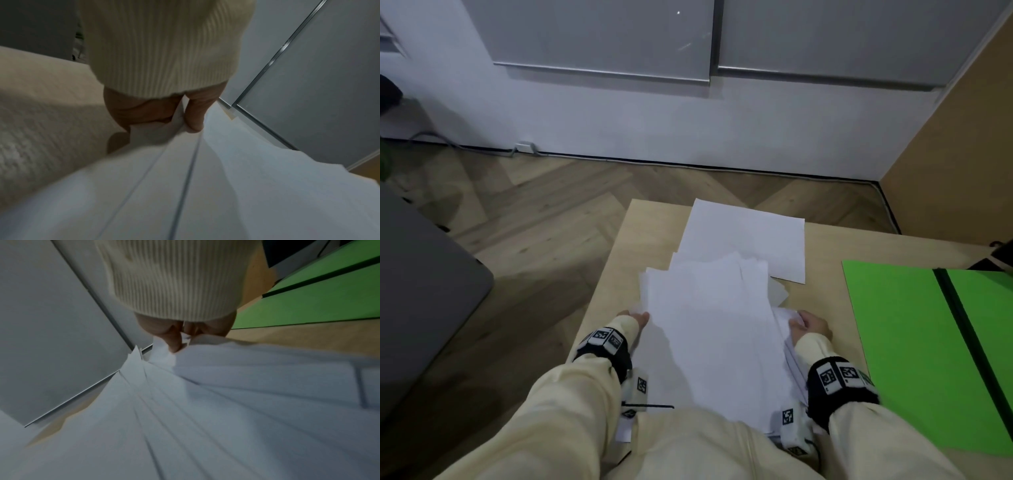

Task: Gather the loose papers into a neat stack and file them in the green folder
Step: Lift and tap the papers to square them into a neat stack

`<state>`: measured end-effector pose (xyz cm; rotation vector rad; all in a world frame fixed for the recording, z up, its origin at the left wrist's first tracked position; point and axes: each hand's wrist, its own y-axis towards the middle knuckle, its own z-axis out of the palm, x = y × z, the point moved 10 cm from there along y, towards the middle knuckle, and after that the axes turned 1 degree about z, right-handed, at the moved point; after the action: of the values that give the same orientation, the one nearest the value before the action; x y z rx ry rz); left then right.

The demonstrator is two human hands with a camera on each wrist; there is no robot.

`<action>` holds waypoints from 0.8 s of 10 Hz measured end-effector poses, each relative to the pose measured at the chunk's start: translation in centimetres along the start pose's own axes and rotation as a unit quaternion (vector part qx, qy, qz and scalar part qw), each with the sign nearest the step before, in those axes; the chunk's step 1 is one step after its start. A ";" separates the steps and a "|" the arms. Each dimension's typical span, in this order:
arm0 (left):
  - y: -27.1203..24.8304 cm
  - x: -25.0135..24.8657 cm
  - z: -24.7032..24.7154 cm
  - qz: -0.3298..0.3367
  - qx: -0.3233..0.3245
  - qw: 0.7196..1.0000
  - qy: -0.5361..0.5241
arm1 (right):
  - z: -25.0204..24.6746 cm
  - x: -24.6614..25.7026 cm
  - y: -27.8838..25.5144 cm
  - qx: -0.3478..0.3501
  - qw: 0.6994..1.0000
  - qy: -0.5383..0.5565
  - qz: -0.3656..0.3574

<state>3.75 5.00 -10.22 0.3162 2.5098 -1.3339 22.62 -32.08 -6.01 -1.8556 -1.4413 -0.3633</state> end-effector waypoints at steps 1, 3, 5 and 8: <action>1.2 -0.7 0.7 0.013 0.001 0.999 -0.034 | 1.4 0.1 -0.4 0.073 0.997 -0.007 -0.015; 2.5 -2.6 2.4 0.037 0.103 0.909 -0.403 | 4.3 1.8 -1.9 0.197 0.977 -0.019 -0.083; 3.0 0.1 -0.4 0.036 -0.064 0.947 -0.312 | 3.0 4.6 -2.5 0.171 0.977 0.016 -0.126; 3.5 0.3 -0.1 0.058 -0.078 0.939 -0.331 | -5.2 7.3 -5.0 -0.067 0.982 0.063 -0.163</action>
<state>4.53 7.05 -12.97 -0.0277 1.9714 -0.9707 21.48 -30.13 4.01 -1.6626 -1.6680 -0.7415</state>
